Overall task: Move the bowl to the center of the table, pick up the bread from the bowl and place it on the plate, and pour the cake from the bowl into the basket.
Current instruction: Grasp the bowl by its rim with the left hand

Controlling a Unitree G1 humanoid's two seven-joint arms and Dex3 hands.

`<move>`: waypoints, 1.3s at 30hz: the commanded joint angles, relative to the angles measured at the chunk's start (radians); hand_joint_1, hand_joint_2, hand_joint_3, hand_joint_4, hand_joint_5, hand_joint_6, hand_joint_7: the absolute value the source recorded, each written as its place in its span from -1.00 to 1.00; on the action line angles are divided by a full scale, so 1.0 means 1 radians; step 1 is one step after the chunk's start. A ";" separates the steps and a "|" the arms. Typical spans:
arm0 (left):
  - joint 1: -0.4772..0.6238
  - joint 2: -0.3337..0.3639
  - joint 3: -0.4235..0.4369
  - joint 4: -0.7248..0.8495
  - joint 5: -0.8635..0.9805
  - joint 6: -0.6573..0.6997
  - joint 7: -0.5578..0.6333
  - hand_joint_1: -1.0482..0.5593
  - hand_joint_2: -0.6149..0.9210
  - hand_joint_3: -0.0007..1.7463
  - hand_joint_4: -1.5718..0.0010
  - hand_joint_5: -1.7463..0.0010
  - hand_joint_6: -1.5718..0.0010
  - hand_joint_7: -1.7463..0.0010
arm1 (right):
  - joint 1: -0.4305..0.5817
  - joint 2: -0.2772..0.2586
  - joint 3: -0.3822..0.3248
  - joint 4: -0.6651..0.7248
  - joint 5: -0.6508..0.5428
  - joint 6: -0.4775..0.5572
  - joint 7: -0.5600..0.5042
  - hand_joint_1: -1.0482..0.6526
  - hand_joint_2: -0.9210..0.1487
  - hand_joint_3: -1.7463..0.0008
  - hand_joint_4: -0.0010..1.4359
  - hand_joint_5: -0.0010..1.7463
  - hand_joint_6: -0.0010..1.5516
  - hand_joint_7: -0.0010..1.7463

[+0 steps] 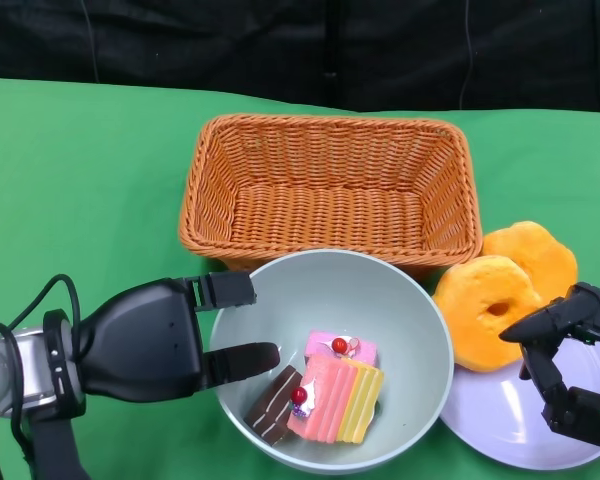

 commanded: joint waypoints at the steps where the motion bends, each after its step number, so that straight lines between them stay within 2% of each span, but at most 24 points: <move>1: 0.016 0.002 0.004 -0.015 -0.054 -0.015 -0.016 -0.41 0.85 -1.00 0.54 -0.06 0.02 0.92 | 0.008 -0.006 -0.013 -0.012 0.007 0.008 0.001 0.00 -0.28 -0.09 0.23 0.67 0.20 0.27; 7: 0.035 -0.006 -0.005 -0.026 -0.091 -0.024 -0.055 -0.42 0.86 -1.00 0.56 -0.11 0.02 0.91 | 0.010 -0.007 -0.012 -0.011 0.007 0.008 0.003 0.01 -0.29 -0.08 0.23 0.68 0.19 0.26; 9: 0.044 -0.019 -0.009 -0.011 -0.099 -0.026 -0.058 -0.29 0.87 -1.00 0.52 -0.14 -0.03 0.88 | 0.014 -0.007 -0.011 -0.016 0.006 0.009 0.003 0.02 -0.29 -0.08 0.23 0.67 0.20 0.26; 15: 0.052 -0.030 -0.036 0.004 -0.081 0.010 -0.077 -0.22 0.87 -1.00 0.42 -0.14 -0.15 0.80 | 0.029 -0.008 -0.014 -0.040 -0.001 0.022 0.001 0.03 -0.30 -0.09 0.23 0.67 0.20 0.26; 28: 0.051 -0.044 -0.057 0.051 -0.095 0.014 -0.089 -0.22 0.89 -0.99 0.37 -0.11 -0.19 0.75 | 0.024 -0.004 -0.012 -0.031 0.003 0.012 0.004 0.04 -0.33 -0.05 0.23 0.67 0.21 0.25; 35: 0.046 -0.064 -0.067 0.125 -0.123 -0.017 -0.074 -0.24 0.92 -0.99 0.26 -0.14 -0.28 0.71 | 0.026 -0.004 -0.014 -0.033 -0.006 0.010 0.000 0.06 -0.32 -0.07 0.22 0.67 0.20 0.26; 37: 0.040 -0.071 -0.075 0.148 -0.126 -0.028 -0.042 -0.25 0.91 -1.00 0.18 -0.19 -0.34 0.67 | 0.027 -0.005 -0.013 -0.034 -0.003 0.010 0.002 0.06 -0.32 -0.07 0.23 0.67 0.20 0.26; 39: 0.033 -0.077 -0.082 0.167 -0.131 -0.042 -0.014 -0.26 0.90 -1.00 0.16 -0.32 -0.37 0.63 | 0.027 -0.005 -0.012 -0.035 0.002 0.012 0.005 0.07 -0.32 -0.08 0.23 0.68 0.20 0.26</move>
